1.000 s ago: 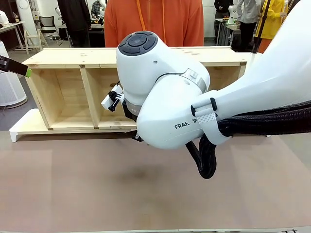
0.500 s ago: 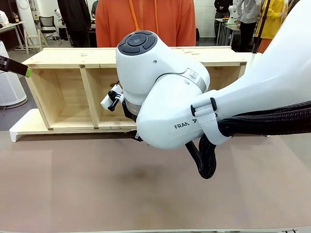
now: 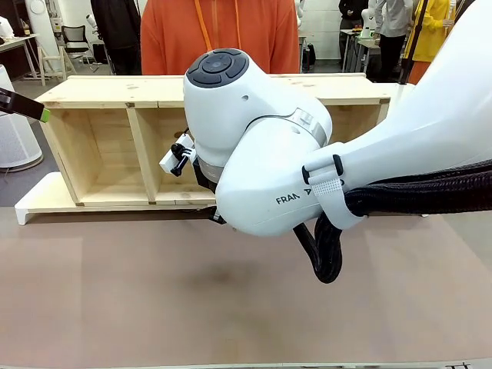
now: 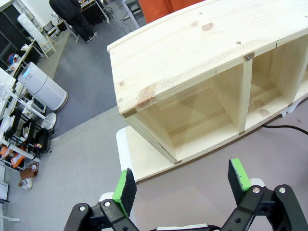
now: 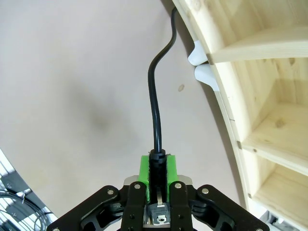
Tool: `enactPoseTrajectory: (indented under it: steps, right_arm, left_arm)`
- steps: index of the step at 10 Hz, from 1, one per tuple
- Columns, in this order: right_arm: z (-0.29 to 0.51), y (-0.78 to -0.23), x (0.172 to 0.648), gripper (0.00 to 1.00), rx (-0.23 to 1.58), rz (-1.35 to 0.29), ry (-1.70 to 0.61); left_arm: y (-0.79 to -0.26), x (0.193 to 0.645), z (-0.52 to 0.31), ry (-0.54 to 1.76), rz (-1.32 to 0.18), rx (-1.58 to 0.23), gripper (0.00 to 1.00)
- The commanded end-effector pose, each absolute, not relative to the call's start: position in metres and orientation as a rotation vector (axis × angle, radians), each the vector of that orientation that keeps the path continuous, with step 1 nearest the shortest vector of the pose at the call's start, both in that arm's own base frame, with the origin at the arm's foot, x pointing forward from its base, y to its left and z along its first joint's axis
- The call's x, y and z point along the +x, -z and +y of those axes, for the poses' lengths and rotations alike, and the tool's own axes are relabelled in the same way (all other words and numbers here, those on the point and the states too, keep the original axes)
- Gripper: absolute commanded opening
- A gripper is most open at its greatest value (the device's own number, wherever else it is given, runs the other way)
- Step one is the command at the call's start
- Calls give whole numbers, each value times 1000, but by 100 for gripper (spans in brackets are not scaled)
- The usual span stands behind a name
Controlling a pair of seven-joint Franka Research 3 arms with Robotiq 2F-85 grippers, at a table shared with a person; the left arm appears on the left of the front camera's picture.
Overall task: Perform cable management.
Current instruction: Pull the grasped Power Cable to the location of the Power Strip.
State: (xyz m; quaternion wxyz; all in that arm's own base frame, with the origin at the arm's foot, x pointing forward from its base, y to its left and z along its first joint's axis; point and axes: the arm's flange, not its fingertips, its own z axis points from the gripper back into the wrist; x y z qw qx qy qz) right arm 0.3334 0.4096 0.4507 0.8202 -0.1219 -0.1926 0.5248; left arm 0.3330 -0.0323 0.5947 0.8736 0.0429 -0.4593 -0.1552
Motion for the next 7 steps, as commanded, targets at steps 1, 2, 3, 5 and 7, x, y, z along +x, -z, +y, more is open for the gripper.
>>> enactPoseTrajectory:
  steps: [1, 2, 3, 5, 7]
  right_arm:
    - [409, -449, 329, 16, -264, -397, -1131]
    - [397, -456, 319, 16, -274, -399, -1082]
    - [386, -463, 312, 16, -282, -413, -1030]
    - [347, -484, 294, 16, -324, -461, -880]
    - [308, -495, 285, 16, -347, -471, -754]
  left_arm:
    - [-595, 334, -33, 324, -966, 93, 100]
    - [-595, 334, -33, 324, -966, 93, 100]
    - [-595, 334, -33, 324, -966, 93, 100]
    - [-595, 334, -33, 324, -966, 93, 100]
    - [-595, 334, -33, 324, -966, 93, 100]
